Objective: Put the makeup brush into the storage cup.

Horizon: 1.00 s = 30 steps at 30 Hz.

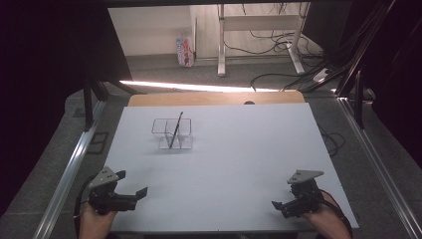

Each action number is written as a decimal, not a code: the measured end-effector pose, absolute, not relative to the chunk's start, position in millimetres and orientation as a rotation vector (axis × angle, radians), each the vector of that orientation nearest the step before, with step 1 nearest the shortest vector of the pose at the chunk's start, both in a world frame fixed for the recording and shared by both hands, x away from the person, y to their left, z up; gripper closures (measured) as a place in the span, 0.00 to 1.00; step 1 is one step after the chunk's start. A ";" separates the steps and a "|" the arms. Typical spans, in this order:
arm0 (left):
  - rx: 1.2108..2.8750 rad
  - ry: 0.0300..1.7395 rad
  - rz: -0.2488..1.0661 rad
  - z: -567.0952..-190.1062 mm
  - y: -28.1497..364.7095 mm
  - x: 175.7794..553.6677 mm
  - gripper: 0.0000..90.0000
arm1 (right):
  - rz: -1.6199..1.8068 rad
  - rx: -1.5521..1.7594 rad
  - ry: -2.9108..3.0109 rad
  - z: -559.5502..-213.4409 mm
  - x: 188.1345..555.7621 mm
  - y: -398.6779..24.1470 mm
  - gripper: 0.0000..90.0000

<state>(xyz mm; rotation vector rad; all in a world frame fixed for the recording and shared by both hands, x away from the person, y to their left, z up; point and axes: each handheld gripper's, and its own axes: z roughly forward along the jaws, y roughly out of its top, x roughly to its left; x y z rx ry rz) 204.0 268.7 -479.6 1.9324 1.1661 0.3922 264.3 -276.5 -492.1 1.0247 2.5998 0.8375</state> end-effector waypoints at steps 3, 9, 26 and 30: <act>1.934 1.172 0.397 -480.0 269.8 201.5 0.00 | 0.837 1.025 2.600 -492.1 264.4 -276.5 0.00; 1.941 1.179 0.404 -480.7 272.0 196.9 0.00 | 0.837 1.027 2.600 -492.2 264.4 -276.4 0.00; 2.000 1.208 0.427 -488.7 273.5 187.6 0.00 | 0.827 1.032 2.610 -493.3 264.5 -276.2 0.00; 2.010 1.220 0.419 -491.3 273.8 187.7 0.00 | 0.825 1.032 2.611 -493.4 264.5 -276.1 0.00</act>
